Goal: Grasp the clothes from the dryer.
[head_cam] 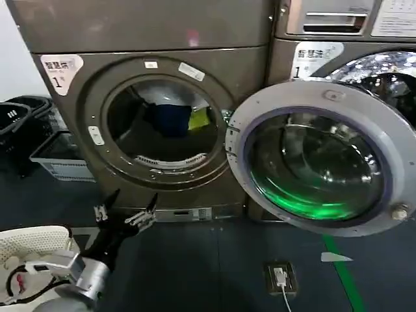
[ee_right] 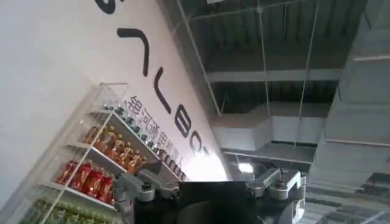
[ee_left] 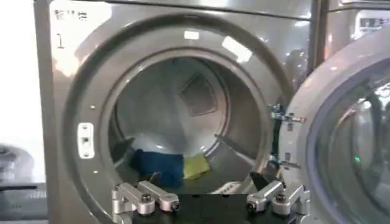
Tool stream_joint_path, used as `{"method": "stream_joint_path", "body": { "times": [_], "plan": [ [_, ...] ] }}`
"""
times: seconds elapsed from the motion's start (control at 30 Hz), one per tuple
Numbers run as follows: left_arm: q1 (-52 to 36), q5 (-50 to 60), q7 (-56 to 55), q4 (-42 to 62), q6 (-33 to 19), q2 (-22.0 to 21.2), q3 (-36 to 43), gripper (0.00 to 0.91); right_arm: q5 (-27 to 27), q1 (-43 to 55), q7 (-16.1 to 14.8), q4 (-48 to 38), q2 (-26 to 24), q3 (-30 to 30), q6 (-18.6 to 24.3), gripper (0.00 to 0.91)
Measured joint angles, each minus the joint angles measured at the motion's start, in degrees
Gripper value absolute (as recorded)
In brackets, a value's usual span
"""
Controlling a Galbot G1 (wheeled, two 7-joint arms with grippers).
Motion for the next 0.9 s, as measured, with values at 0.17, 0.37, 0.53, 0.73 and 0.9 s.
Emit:
{"method": "stream_joint_path", "body": {
  "times": [0.17, 0.37, 0.53, 0.73, 0.9],
  "plan": [
    [-0.12, -0.06, 0.00, -0.03, 0.00, -0.03, 0.00, 0.907, 0.41, -0.06, 0.25, 0.01, 0.00, 0.10, -0.01, 0.907],
    [-0.28, -0.05, -0.01, 0.04, 0.00, -0.32, 0.03, 0.907, 0.55, -0.27, 0.04, 0.18, -0.21, 0.57, 0.22, 0.907],
    [-0.48, -0.08, 0.00, 0.20, 0.00, -0.39, -0.09, 0.907, 0.61, -0.17, -0.18, 0.26, -0.18, 0.61, 0.41, 0.907],
    [-0.60, -0.12, 0.00, 0.43, 0.00, -0.41, -0.17, 0.907, 0.51, -0.11, -0.41, 0.42, -0.07, 0.61, 0.74, 0.907],
    [-0.65, -0.12, 0.01, 0.61, 0.00, -0.43, -0.15, 0.907, 0.18, -0.06, -0.59, 0.41, -0.03, 0.59, 0.99, 0.907]
  ]
}}
